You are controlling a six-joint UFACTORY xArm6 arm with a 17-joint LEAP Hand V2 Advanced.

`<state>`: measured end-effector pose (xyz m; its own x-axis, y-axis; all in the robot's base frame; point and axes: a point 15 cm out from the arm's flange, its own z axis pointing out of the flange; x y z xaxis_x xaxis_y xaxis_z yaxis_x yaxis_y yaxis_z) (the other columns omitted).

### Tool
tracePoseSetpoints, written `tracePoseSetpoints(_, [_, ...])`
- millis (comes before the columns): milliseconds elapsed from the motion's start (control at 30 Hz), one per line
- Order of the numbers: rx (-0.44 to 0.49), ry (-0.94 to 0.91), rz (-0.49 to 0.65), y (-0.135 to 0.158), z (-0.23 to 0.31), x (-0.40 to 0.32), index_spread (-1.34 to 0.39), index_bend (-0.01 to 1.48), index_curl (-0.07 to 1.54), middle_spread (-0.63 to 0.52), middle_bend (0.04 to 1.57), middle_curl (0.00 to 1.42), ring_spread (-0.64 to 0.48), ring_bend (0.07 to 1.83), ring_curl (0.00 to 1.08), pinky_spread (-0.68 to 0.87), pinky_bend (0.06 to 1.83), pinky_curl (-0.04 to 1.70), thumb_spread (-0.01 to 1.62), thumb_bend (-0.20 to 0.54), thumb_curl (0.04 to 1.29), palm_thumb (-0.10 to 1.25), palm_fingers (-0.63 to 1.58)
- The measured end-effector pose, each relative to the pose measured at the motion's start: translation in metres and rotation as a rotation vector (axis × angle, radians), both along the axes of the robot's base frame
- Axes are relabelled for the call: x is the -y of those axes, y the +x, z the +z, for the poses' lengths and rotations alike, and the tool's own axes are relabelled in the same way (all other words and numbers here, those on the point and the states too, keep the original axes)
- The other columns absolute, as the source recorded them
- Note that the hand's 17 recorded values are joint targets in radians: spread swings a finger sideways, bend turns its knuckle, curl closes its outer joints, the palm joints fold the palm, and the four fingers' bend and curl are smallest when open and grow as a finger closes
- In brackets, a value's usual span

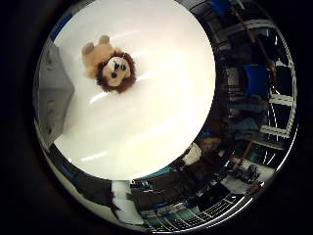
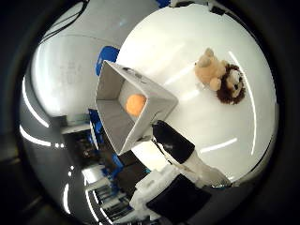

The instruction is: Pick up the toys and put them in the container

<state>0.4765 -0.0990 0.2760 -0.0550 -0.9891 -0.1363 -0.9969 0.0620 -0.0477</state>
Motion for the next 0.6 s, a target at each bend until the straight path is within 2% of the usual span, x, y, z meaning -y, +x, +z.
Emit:
tracePoseSetpoints(200, [-0.038,0.008,-0.001,0.009,-0.036,0.000,-0.34,0.16,0.28,0.04,0.27,0.33,0.23,0.38,0.20,0.49,0.49,0.26,1.18,-0.019,0.33,0.55,0.23])
tracePoseSetpoints(400, [-0.037,0.003,0.010,0.024,-0.063,-0.005,-0.34,0.16,0.28,0.04,0.26,0.34,0.22,0.39,0.21,0.49,0.50,0.26,1.17,-0.019,0.33,0.56,0.23])
tracePoseSetpoints(600, [-0.078,-0.006,0.028,0.025,-0.089,-0.008,-0.34,0.16,0.28,0.05,0.25,0.34,0.22,0.39,0.21,0.49,0.51,0.26,1.15,-0.019,0.34,0.58,0.23])
